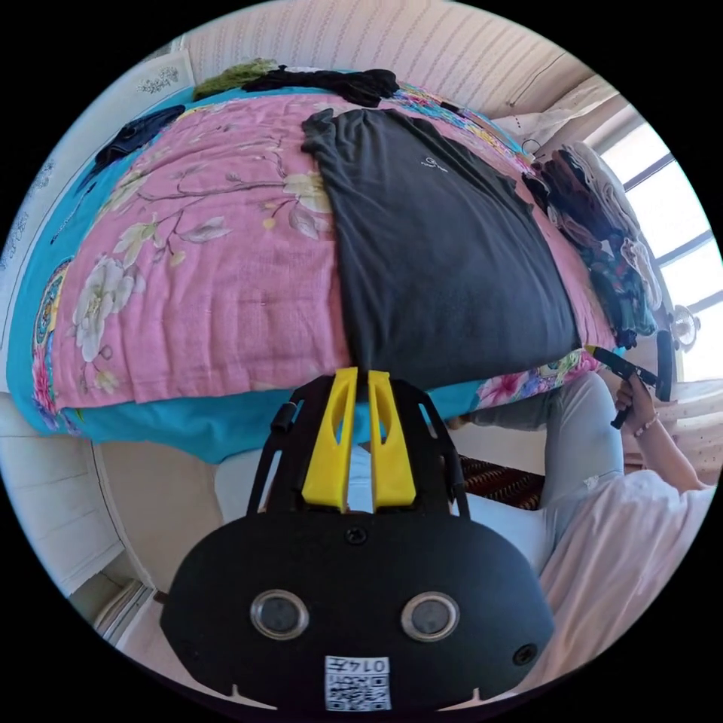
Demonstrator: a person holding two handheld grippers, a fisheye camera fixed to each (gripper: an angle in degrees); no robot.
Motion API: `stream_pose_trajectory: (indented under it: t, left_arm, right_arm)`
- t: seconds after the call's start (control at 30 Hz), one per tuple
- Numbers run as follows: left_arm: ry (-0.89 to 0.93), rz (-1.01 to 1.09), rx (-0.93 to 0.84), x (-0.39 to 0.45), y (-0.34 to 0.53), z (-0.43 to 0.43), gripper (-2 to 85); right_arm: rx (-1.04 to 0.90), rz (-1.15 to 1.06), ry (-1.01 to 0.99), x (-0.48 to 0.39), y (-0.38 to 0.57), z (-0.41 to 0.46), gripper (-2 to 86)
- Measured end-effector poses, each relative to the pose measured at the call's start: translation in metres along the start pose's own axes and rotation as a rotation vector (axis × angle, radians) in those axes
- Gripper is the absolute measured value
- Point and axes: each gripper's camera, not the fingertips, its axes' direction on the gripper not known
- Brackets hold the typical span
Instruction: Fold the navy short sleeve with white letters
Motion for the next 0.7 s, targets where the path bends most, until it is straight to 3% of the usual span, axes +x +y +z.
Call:
stream_pose_trajectory:
  t: [0.3,0.47,0.57,0.7]
  left_arm:
    - [0.083,0.020,0.208,-0.004,0.055,-0.039,5.1]
    - [0.046,0.271,0.514,0.041,0.073,-0.070,6.1]
    - [-0.025,0.366,0.672,0.072,0.078,-0.075,8.3]
    - [0.037,0.464,0.709,0.102,0.067,-0.064,13.0]
  right_arm:
    - [0.190,-0.200,0.234,-0.065,0.059,-0.043,1.7]
    - [0.536,-0.372,0.112,-0.119,0.097,-0.068,7.6]
    - [0.644,-0.466,0.121,-0.148,0.115,-0.074,9.4]
    - [0.829,-0.573,0.207,-0.182,0.142,-0.077,10.7]
